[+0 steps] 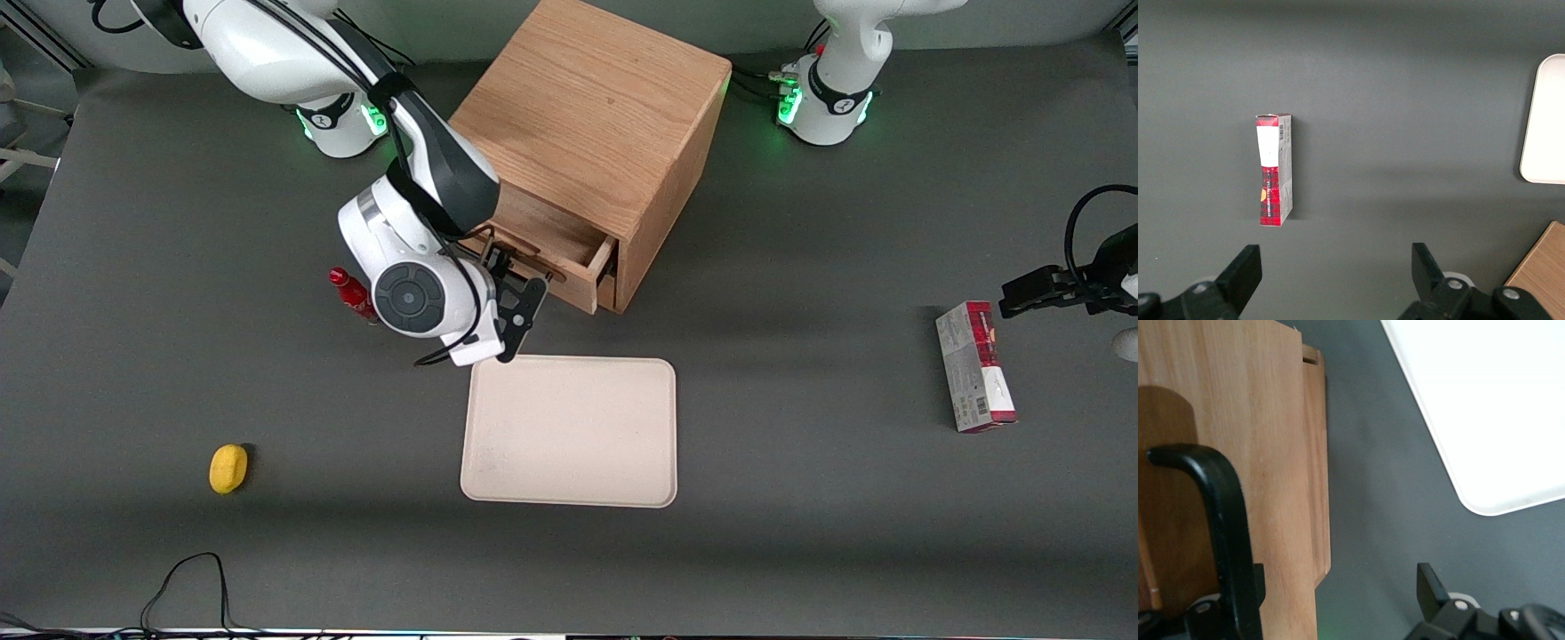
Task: Open upper drawer
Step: 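Pull the handle outward with the right gripper, sliding the drawer open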
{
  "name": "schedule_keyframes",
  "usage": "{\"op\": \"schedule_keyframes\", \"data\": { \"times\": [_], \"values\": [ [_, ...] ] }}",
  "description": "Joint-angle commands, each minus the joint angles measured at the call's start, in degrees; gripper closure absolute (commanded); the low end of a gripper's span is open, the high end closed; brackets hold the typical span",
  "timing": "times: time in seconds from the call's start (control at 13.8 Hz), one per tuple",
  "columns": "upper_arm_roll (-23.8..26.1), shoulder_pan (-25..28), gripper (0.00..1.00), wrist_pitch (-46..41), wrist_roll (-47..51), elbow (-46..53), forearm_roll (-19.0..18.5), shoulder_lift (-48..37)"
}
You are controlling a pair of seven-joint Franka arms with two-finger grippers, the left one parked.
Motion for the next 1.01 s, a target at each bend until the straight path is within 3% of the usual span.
{"op": "schedule_keyframes", "data": {
  "times": [0.0, 0.94],
  "values": [
    [0.3, -1.4, 0.00, 0.3, -2.5, 2.9, -1.1, 2.0],
    [0.3, -5.5, 0.00, 0.5, -3.3, 9.1, -0.9, 5.0]
  ]
}}
